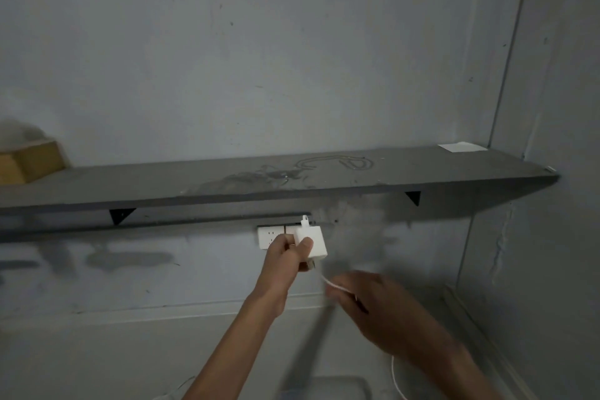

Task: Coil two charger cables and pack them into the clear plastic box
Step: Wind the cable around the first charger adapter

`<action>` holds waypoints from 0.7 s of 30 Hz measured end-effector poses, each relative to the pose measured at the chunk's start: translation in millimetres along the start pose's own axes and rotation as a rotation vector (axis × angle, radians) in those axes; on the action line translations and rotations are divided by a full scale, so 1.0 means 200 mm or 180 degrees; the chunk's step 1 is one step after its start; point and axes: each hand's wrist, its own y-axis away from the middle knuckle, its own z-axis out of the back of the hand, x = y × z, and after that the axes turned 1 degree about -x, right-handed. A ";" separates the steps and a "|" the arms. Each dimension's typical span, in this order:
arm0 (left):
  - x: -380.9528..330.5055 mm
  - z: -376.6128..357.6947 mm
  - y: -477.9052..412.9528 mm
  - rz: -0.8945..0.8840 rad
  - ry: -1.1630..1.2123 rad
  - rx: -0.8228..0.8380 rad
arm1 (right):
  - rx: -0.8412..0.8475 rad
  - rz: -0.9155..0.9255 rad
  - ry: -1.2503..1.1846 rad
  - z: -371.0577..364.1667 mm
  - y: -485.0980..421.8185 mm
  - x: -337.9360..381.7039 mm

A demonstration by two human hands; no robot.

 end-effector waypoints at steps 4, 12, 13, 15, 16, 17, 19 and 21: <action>0.00 -0.01 0.10 -0.0479 -0.0654 0.0301 | -0.0227 0.0620 0.0545 0.17 -0.14 -0.05; -0.07 0.02 0.27 -0.1675 -0.1866 0.0640 | -0.0155 0.0434 -0.0317 0.38 -0.43 -0.13; -0.10 0.04 0.27 -0.1714 -0.1866 0.0667 | -0.0183 0.0387 -0.0518 0.37 -0.45 -0.15; -0.15 0.07 0.28 -0.1589 -0.1677 0.0784 | -0.0316 0.0347 -0.0926 0.33 -0.50 -0.20; -0.17 0.09 0.29 -0.1481 -0.1495 0.0869 | -0.0372 0.0268 -0.1127 0.29 -0.50 -0.23; -0.19 0.10 0.29 -0.1377 -0.1267 0.0942 | -0.0383 0.0132 -0.1343 0.23 -0.51 -0.24; -0.22 0.10 0.28 -0.1226 -0.0726 0.0973 | -0.0313 -0.0372 -0.1864 0.07 -0.48 -0.24; -0.24 0.09 0.24 -0.1135 -0.0253 0.0772 | -0.0317 -0.1043 -0.2531 -0.12 -0.41 -0.21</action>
